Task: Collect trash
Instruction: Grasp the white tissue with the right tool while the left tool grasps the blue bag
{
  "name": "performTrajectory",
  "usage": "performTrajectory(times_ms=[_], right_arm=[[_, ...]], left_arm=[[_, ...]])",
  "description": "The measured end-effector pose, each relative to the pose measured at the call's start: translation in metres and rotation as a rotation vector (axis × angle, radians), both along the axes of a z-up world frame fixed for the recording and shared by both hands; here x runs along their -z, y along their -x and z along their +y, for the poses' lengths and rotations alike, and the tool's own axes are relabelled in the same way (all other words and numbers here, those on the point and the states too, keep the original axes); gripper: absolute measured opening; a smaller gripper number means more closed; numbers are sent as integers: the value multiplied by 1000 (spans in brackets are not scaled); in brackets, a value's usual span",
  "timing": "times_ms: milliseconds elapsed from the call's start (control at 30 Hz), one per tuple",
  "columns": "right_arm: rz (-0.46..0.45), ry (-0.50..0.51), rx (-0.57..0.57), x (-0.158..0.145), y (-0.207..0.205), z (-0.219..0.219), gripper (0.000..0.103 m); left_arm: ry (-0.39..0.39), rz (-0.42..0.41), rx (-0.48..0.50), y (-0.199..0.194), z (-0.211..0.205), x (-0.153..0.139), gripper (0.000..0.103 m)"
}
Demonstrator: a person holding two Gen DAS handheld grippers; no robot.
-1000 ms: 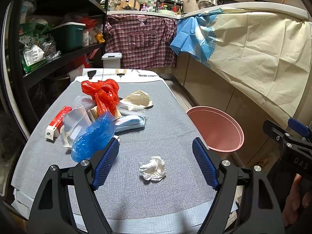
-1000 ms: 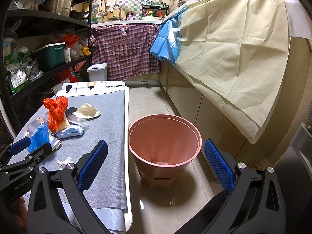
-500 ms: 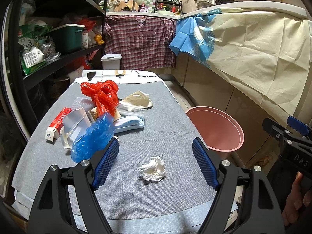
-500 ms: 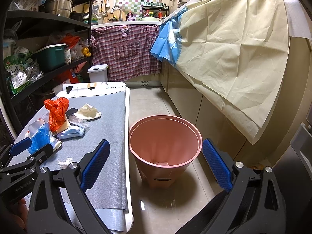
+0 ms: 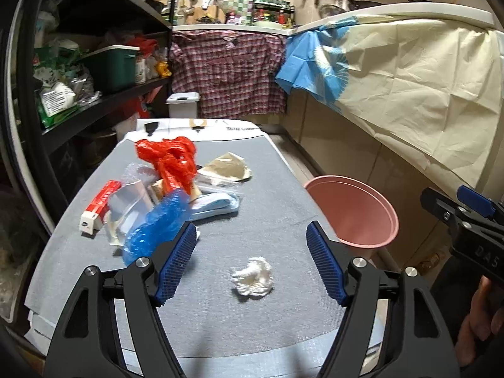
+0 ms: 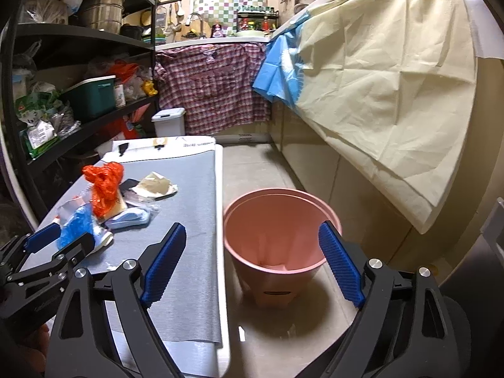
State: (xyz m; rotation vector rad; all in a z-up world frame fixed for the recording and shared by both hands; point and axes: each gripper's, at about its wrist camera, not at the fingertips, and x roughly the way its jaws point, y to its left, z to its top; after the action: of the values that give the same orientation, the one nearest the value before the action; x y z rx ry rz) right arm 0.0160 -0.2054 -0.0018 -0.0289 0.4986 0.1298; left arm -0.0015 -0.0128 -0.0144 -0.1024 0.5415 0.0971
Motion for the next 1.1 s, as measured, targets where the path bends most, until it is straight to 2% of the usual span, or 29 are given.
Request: performTrajectory(times_ms=[133, 367, 600, 867, 967, 1100], right_arm=[[16, -26, -53, 1, -3, 8, 83], [76, -66, -185, 10, -11, 46, 66], [187, -91, -291, 36, -27, 90, 49], [310, -88, -346, 70, -46, 121, 43], [345, -85, -355, 78, -51, 125, 41], [385, -74, -369, 91, -56, 129, 34]], left_arm=[[8, 3, -60, 0, 14, 0, 70], [9, 21, -175, -2, 48, 5, 67], [36, 56, -240, -5, 77, 18, 61], [47, 95, -229, -14, 87, 32, 58], [58, 114, -217, -19, 88, 38, 54], [52, 121, -207, -24, 88, 41, 45]])
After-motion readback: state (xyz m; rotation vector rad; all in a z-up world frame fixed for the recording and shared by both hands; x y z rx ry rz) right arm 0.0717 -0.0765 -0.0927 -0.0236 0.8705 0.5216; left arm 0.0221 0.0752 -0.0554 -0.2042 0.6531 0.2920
